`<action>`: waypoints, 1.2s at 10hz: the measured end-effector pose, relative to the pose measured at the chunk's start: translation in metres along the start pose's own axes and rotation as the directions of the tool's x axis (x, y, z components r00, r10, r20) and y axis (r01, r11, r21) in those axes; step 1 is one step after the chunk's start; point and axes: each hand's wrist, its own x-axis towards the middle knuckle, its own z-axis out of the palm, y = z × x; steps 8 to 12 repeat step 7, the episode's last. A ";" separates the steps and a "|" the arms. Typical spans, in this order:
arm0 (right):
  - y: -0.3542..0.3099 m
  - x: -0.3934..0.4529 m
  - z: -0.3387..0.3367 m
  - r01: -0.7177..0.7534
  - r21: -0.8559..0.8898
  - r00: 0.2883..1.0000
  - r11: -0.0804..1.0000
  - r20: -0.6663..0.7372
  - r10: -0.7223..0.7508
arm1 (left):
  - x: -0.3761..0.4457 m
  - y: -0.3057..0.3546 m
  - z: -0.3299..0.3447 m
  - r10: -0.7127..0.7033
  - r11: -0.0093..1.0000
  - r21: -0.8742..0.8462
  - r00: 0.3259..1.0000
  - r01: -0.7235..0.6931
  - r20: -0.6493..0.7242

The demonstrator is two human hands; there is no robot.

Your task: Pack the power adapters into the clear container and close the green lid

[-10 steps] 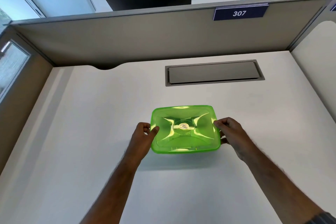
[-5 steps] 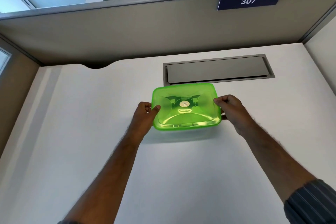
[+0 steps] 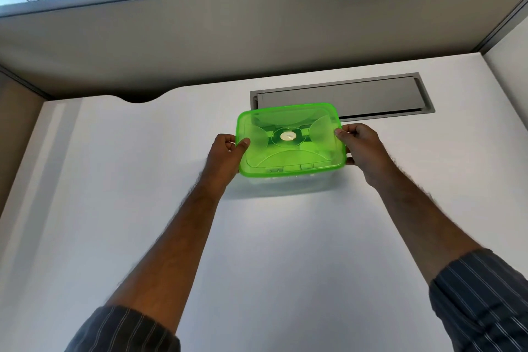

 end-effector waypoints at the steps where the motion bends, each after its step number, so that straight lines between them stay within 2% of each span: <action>1: 0.002 0.002 0.003 0.002 0.007 1.000 1.000 -0.027 -0.002 | 0.003 0.000 0.002 0.026 0.999 0.025 1.000 -0.026 -0.012; 5: 0.000 0.004 0.000 0.025 -0.070 1.000 0.997 0.006 -0.025 | 0.000 0.001 -0.003 0.074 0.989 0.124 0.997 -0.076 0.023; 7: -0.006 -0.013 -0.002 0.078 -0.178 0.994 0.981 -0.061 -0.090 | -0.026 -0.006 -0.012 0.051 0.992 0.116 0.999 -0.052 0.010; 12: -0.006 -0.013 -0.002 0.078 -0.178 0.994 0.981 -0.061 -0.090 | -0.026 -0.006 -0.012 0.051 0.992 0.116 0.999 -0.052 0.010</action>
